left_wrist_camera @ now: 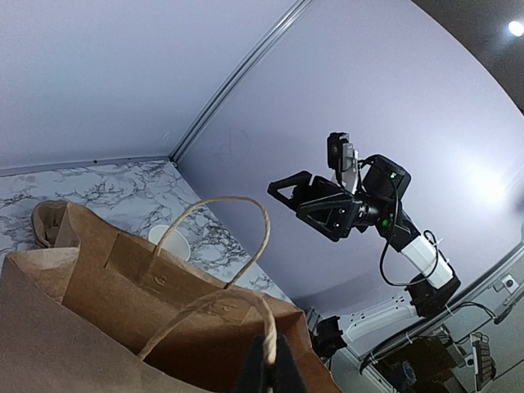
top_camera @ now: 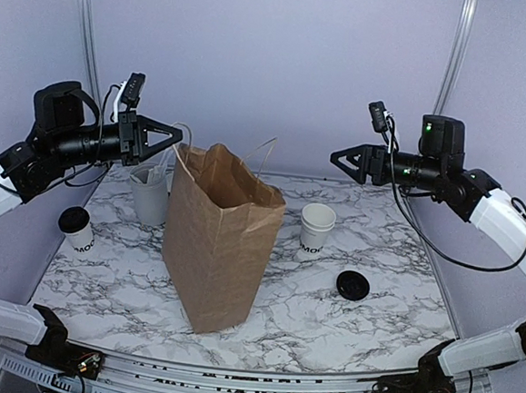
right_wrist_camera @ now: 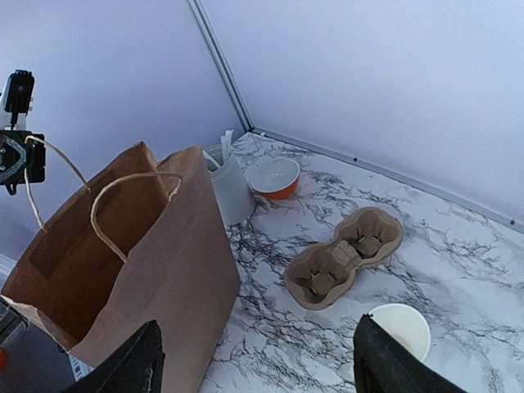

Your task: Pack the takeout coffee

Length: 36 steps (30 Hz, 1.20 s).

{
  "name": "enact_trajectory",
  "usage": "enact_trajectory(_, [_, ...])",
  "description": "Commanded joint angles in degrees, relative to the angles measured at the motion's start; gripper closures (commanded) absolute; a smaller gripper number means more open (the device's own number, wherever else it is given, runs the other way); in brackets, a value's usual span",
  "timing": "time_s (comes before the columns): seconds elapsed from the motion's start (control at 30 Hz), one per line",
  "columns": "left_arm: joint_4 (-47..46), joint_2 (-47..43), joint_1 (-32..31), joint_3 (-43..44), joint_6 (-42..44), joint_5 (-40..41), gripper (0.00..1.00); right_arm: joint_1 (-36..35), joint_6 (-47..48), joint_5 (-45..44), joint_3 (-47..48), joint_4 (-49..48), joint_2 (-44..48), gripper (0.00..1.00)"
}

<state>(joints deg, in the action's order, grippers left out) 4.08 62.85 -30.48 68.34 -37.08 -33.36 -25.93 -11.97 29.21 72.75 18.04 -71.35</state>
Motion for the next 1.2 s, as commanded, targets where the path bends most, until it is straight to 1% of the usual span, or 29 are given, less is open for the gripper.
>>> enact_trajectory(0.0, [6.26, -3.03, 2.88, -2.91, 2.97, 1.59, 1.0, -0.43, 0.14, -2.91, 0.39, 0.33, -0.67, 0.23])
enact_trajectory(0.17, [12.86, -7.53, 5.78, -7.69, 3.19, 4.16, 1.0, -1.06, 0.31, -3.65, 1.46, 0.8, -2.67, 0.23])
enact_trajectory(0.27, [16.82, -10.53, 6.22, -7.84, 4.4, 6.88, 0.99, -2.19, 0.81, -4.87, 2.4, 1.21, -3.91, 0.23])
enact_trajectory(0.4, [20.36, -12.21, 6.59, -5.48, 5.67, 9.03, 0.97, -5.0, 2.25, -8.17, 4.29, 2.59, -6.29, 0.23])
enact_trajectory(0.57, [25.44, -10.66, 7.2, -0.47, 8.42, 12.4, 1.0, -8.77, 3.9, -13.45, 6.49, 3.82, -9.75, 0.23])
enact_trajectory(0.67, [27.62, -8.96, 8.4, 1.32, 9.59, 12.75, 1.0, -10.67, 4.58, -16.4, 7.04, 3.93, -11.37, 0.23])
enact_trajectory(0.77, [28.96, -7.57, 9.83, 2.94, 10.4, 12.14, 1.0, -12.19, 5.12, -18.86, 7.5, 3.9, -13.02, 0.23])
enact_trajectory(0.9, [31.05, -5.62, 12.1, 6.01, 12.21, 11.17, 1.0, -13.12, 5.39, -19.94, 7.62, 3.13, -15.02, 0.23])
enact_trajectory(1.17, [31.61, -3.09, 15.52, 7.45, 13.07, 7.31, 1.0, -14.97, 8.32, -23.63, 11.12, 4.03, -22.35, 0.23])
